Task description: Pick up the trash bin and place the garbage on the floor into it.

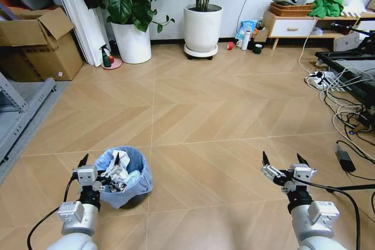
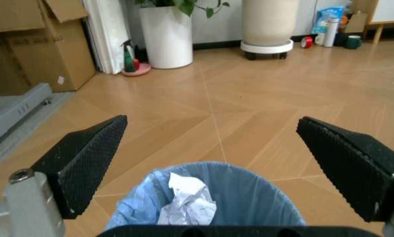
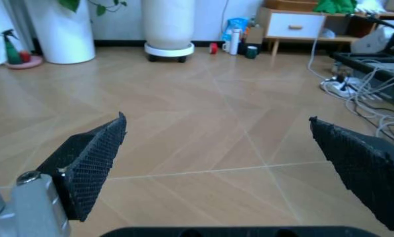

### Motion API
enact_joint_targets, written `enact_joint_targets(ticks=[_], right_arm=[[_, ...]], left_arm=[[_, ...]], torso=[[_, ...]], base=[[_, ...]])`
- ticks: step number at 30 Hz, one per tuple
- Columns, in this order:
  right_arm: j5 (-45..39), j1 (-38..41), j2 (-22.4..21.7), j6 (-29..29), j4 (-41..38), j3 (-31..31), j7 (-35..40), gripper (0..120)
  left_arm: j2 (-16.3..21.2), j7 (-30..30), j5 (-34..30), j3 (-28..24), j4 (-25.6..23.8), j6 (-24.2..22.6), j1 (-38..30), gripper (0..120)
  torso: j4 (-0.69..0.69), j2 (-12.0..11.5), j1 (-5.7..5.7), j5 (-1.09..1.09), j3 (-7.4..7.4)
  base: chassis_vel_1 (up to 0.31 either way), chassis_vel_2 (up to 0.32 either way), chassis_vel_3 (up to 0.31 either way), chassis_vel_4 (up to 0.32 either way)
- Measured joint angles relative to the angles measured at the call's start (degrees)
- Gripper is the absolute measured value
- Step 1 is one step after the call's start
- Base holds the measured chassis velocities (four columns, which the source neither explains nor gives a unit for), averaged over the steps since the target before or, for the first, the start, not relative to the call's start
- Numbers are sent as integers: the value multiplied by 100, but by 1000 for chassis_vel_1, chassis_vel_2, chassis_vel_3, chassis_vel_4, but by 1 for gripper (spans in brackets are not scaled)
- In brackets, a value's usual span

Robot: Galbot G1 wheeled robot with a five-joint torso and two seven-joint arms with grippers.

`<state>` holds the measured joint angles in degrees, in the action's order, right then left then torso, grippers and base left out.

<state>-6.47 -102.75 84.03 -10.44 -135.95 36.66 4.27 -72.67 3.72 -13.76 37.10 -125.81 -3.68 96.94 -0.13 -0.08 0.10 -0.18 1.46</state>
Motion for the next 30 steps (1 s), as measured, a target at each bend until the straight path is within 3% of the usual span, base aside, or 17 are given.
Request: enact_joint_targets(ticks=[12,30], right_arm=[[88,-145,268,-211,-641,307,-103,100],[121,-197,350,-217,-735,240,-128,100]], left_arm=[[-76,-438,-242,837,-405,-381,190,100],[-153,-298,-350,719,-510,-389,162,100]], torso=[[0,0,0,0,0],[0,0,0,0,0]], base=[[0,0,0,0],[0,0,0,0]])
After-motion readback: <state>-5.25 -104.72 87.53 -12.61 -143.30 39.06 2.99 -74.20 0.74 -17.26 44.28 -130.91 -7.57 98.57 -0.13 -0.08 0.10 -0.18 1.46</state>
